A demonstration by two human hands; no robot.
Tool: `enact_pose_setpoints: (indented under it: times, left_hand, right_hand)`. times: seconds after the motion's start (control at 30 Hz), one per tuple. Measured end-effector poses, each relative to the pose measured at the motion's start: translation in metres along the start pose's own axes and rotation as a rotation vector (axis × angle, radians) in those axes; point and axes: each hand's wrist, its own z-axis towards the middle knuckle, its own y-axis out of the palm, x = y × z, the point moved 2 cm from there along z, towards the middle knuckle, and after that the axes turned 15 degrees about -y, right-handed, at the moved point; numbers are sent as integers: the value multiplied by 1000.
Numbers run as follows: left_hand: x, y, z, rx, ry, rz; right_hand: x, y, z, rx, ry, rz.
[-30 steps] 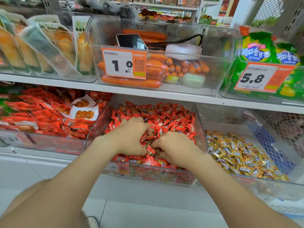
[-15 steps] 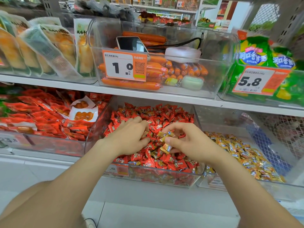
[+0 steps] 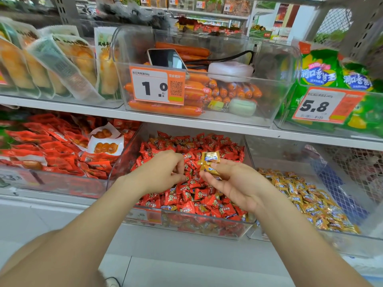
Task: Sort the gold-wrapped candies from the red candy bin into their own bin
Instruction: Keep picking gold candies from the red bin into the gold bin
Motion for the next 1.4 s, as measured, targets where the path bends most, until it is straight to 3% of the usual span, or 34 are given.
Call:
enact_pose_setpoints:
  times: [0.3,0.47,0.63,0.73,0.9,1.07,1.2,1.27,1.4]
  left_hand:
    - [19,-13,-15,23,-44,-217]
    - [42,-19,-17,292,-70,-361]
    - [50,-7,-13,14,-63,-488]
    - [60,-2,-9,-107,28,-443]
    - [52,-3,-7,-3,-32,-210]
    - [37,-16,-22,-130,-33,-67]
    - [27,-22,-34,-346,-44,-15]
    - [21,-22,-35,-386,-52,55]
    - [22,-19,-31,-316,-54,252]
  right_hand:
    - [2,5,-1,-12,126,109]
    - [4,5,-3,26,161,96]
    - [0,-1,-3,-14,168,-62]
    - [0,-2,-2,-44,145,-157]
    - [-6,2,-4,42,-12,-153]
    - [-13,-1,-7,9,-51,-227]
    - [-17,2,-14,-106,-35,-339]
    - [-17,1,-15,-174,-99,-480]
    - [-24,-4,-15,-277,-355,-802]
